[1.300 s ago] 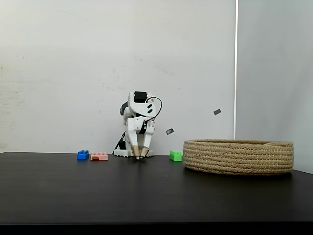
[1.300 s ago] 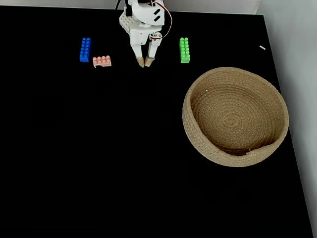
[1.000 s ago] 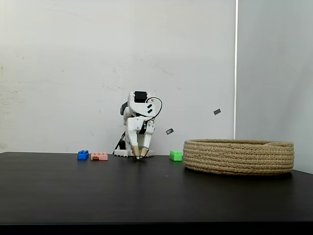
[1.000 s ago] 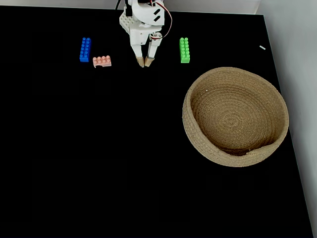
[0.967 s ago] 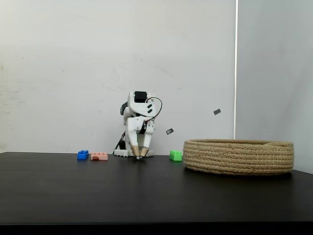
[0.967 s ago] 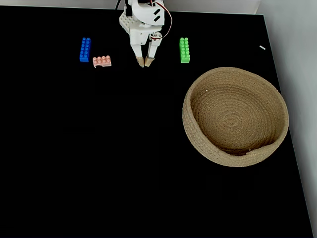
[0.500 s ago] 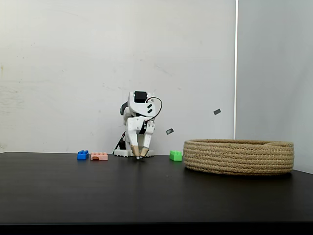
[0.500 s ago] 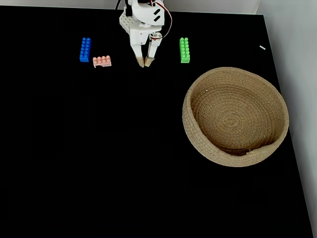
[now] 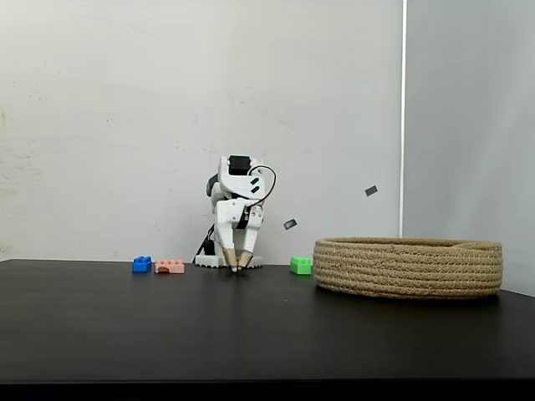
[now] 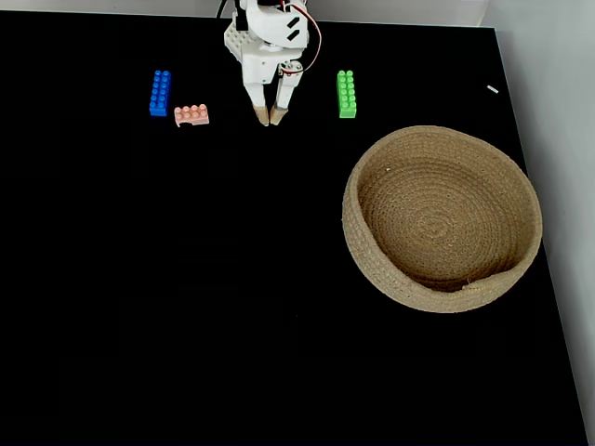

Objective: Place the lego blocks in the tray

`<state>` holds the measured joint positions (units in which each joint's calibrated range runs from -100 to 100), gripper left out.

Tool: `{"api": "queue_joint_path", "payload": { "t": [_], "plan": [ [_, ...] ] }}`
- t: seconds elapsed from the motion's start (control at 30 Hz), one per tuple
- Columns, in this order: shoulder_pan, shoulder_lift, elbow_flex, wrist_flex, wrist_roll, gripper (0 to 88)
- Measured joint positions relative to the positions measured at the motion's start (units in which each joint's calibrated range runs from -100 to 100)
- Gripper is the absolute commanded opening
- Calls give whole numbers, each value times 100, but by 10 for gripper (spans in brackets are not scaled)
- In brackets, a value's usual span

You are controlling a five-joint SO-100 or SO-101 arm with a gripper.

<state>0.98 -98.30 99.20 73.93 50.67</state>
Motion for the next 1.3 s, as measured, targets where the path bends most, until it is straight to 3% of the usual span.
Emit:
{"api": "queue_joint_path", "payload": {
  "t": [0.57, 0.73, 0.87, 1.07, 1.3],
  "plan": [
    [0, 0, 0, -8, -493, 0],
    [0, 68, -27, -414, -835, 0],
    [-57, 679, -539, -560, -703, 18],
    [-277, 2154, -1776, -487, -557, 116],
    [-790, 3791, -3482, 154, -1074, 164]
  ]
}}
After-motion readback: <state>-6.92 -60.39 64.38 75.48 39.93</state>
